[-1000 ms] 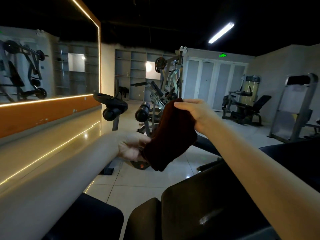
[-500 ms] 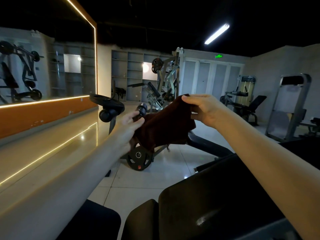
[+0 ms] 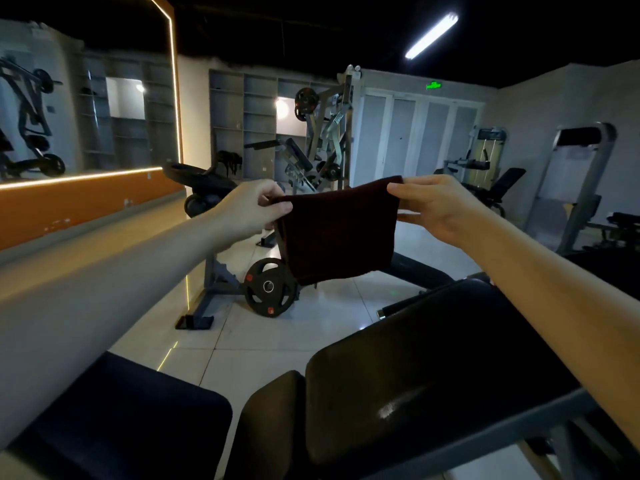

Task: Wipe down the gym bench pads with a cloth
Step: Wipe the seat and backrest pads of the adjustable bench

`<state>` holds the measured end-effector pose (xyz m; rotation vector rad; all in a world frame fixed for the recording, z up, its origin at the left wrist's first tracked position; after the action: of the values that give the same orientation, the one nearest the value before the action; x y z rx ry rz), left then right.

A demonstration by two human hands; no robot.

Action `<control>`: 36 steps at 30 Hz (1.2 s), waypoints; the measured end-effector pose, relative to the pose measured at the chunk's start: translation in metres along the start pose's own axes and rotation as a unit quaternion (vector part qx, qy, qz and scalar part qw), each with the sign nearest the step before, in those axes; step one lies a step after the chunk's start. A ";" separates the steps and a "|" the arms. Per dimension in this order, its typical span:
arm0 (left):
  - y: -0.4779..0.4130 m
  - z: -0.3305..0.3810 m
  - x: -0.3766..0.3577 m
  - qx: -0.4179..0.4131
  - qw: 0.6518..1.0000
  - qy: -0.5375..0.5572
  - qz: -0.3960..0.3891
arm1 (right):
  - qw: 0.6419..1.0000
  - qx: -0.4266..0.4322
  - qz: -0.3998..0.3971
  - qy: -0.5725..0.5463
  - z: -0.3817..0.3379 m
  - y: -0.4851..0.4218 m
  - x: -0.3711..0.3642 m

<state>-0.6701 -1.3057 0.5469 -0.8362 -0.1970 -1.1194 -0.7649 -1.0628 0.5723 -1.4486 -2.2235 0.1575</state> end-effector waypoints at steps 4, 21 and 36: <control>0.004 -0.004 -0.024 0.067 0.989 0.095 -0.087 | 0.999 -0.020 0.012 0.031 0.010 0.008 0.012; 0.062 0.027 -0.107 0.087 0.918 0.360 -0.139 | 0.990 -0.090 0.031 0.101 0.033 0.085 0.068; 0.102 -0.012 -0.210 0.132 0.951 0.220 -0.170 | 0.905 -0.142 0.024 0.400 0.101 0.112 0.088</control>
<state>-0.6811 -1.1462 0.3764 -0.3031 -0.1165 -1.5355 -0.7456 -0.9205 0.4736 -1.3629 -1.5601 -0.6602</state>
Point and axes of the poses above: each hand's wrist, its own y-axis away from the middle knuckle, its own x-axis out of the back of the hand, z = x × y, the point moved 5 cm from there along -y, towards the middle knuckle, and after that the axes turned 6 degrees about y, right-handed, at the moved point
